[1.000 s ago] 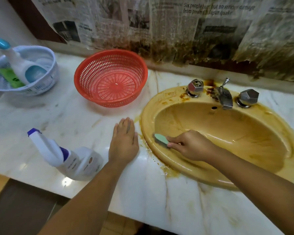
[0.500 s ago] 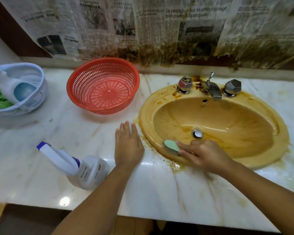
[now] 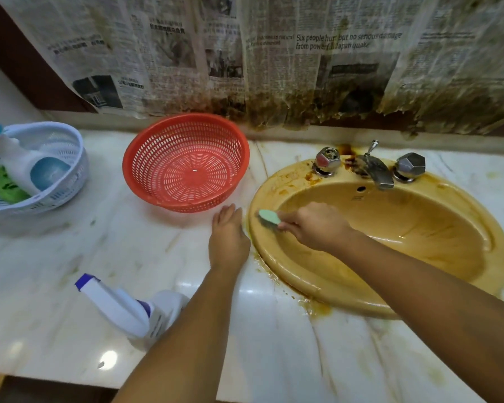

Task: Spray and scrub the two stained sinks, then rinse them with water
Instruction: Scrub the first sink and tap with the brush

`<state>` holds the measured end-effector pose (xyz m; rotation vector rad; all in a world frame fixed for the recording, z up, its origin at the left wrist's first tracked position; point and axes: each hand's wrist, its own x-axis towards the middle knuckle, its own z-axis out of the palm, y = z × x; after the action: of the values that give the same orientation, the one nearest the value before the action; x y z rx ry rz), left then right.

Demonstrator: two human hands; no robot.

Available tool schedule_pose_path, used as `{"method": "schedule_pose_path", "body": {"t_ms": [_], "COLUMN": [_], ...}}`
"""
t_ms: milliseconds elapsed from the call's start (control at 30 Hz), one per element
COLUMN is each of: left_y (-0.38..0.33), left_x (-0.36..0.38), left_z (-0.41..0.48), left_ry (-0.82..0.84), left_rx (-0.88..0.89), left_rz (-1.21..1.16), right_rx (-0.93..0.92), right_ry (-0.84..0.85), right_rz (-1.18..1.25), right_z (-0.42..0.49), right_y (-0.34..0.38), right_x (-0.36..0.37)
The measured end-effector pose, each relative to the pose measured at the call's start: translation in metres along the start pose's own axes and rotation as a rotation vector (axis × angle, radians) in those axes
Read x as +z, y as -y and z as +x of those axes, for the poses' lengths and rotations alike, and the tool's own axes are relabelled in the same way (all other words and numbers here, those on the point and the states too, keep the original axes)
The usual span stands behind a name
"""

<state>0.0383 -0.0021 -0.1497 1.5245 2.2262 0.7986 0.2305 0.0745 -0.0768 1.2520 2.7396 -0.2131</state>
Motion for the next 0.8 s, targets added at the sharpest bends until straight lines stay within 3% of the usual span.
{"method": "schedule_pose_path", "body": {"t_ms": [167, 333, 467, 567, 600, 700, 800], "left_y": [0.000, 0.001, 0.001, 0.003, 0.004, 0.001, -0.002], "left_x": [0.006, 0.010, 0.010, 0.010, 0.010, 0.009, 0.009], "left_z": [0.018, 0.019, 0.019, 0.020, 0.021, 0.024, 0.028], "left_ry": [0.043, 0.028, 0.049, 0.069, 0.077, 0.116, 0.167], "left_rx": [0.084, 0.061, 0.051, 0.049, 0.046, 0.060, 0.091], "left_rz": [0.066, 0.102, 0.105, 0.114, 0.120, 0.167, 0.239], "right_rx": [0.232, -0.083, 0.170, -0.019, -0.016, 0.242, 0.108], "right_ry": [-0.021, 0.111, -0.021, 0.073, 0.093, 0.048, 0.104], "right_rz": [-0.044, 0.155, 0.048, 0.039, 0.028, -0.009, 0.002], "right_z": [0.041, 0.036, 0.063, 0.059, 0.062, 0.080, 0.078], "right_y": [-0.029, -0.041, -0.068, -0.040, -0.041, -0.069, -0.044], "right_x": [-0.008, -0.007, -0.027, -0.025, -0.028, -0.044, -0.039]}}
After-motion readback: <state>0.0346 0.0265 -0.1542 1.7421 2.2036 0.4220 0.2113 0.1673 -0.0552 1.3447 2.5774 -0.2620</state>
